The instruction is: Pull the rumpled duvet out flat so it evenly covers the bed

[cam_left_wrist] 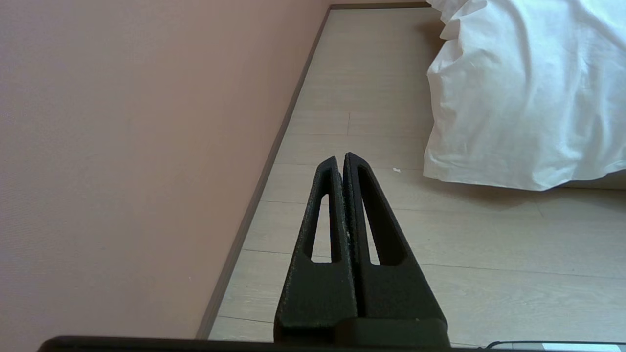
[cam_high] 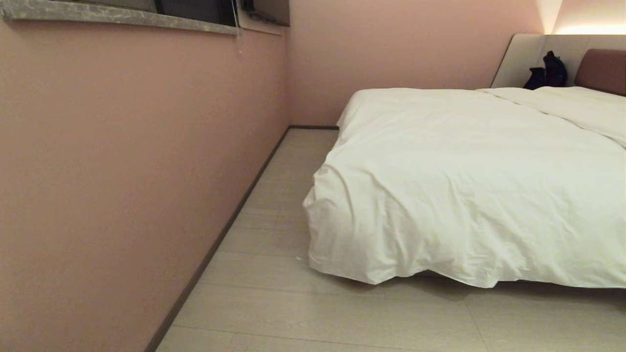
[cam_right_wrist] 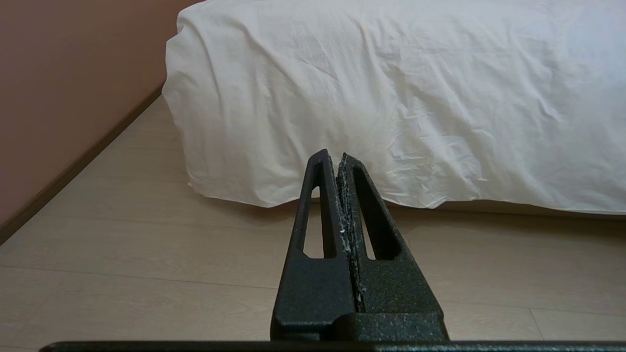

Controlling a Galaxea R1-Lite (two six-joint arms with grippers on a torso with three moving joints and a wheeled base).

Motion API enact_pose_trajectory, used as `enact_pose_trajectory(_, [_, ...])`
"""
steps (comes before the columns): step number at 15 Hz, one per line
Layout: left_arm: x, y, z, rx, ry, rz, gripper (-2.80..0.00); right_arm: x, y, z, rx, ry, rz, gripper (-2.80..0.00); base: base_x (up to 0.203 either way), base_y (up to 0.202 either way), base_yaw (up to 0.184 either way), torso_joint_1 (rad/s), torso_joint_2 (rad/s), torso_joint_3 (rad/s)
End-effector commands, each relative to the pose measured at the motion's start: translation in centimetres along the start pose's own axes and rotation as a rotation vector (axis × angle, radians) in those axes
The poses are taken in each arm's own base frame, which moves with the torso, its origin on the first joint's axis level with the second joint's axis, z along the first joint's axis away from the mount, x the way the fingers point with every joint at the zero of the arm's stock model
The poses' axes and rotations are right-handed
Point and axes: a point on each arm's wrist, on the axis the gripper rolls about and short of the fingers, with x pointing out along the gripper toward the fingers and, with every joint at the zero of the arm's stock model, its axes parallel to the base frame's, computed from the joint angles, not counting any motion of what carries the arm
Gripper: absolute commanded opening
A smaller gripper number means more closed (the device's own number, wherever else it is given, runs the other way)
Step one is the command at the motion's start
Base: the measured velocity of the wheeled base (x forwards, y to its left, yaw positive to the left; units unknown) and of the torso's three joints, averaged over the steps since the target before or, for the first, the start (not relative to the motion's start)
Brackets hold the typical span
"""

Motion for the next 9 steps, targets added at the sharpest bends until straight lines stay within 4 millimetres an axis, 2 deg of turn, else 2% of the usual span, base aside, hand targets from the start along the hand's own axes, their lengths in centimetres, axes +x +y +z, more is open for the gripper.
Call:
enact_pose_trajectory(1, [0.00,0.00,-0.02,0.000,0.001,0.001,-2.80,0.00,0.00,0.00,-0.002,-0.001,0.000,-2.80,0.000,0.000,0.000,0.000,0.00,0.000])
enact_pose_trajectory(9, [0.00,0.00,0.00,0.000,0.000,0.000,-2.80,0.00,0.00,0.00,-0.007,-0.001,0.000,-2.80,0.000,0.000,0.000,0.000,0.00,0.000])
